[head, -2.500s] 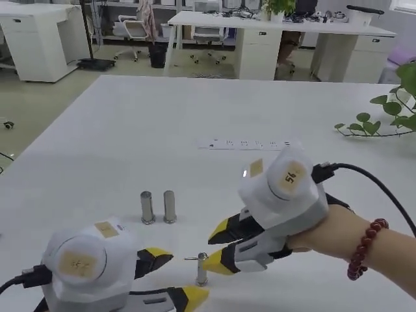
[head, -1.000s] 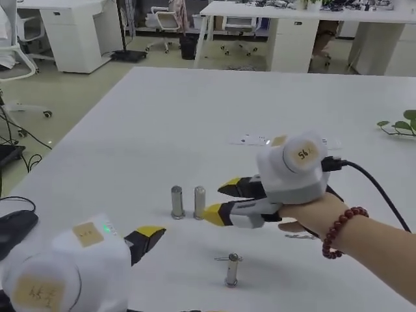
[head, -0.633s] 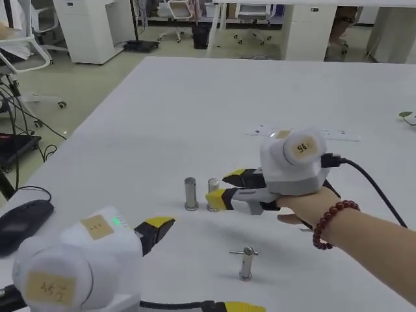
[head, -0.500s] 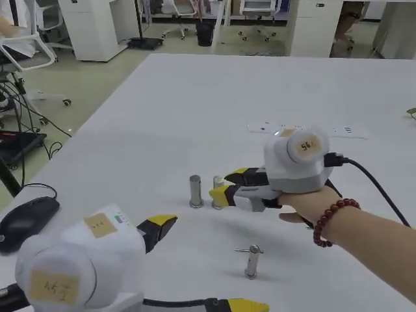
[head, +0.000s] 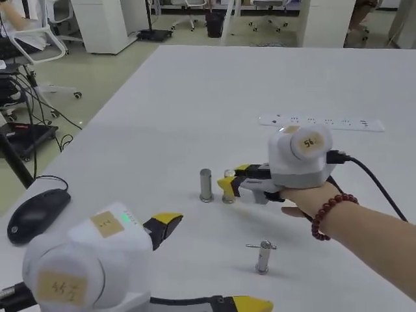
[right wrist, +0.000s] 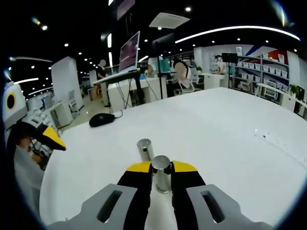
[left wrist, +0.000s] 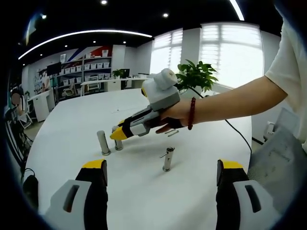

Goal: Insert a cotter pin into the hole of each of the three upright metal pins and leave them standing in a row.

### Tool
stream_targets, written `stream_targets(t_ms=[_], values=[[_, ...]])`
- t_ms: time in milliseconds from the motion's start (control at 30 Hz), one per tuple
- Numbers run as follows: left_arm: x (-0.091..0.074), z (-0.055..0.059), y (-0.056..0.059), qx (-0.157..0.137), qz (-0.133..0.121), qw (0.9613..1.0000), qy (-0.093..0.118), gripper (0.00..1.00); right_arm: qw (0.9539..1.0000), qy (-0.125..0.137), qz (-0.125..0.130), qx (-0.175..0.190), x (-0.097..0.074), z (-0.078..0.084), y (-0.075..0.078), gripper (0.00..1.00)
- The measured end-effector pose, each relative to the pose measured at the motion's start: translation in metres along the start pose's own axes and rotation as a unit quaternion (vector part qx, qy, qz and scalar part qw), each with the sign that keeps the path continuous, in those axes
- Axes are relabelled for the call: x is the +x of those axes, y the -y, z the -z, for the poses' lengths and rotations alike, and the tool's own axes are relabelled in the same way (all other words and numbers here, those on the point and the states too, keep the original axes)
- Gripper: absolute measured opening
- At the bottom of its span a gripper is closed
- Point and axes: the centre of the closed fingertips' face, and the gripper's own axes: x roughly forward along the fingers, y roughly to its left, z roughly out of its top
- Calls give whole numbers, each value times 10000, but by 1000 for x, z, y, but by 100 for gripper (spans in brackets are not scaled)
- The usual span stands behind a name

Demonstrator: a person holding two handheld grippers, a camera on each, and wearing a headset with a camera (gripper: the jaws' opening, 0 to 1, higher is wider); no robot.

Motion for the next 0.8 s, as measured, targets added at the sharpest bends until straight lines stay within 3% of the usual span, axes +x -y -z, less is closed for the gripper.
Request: stream_targets(t_ms=[500, 800], values=[[-3, 0, -3, -21, -100, 9999, -3, 92, 9997, -119, 168, -134, -5, 1, 5, 13], [-8, -6, -5, 1, -188, 9998, 53, 92, 9992, -169, 309, -193, -21, -2, 7, 13]])
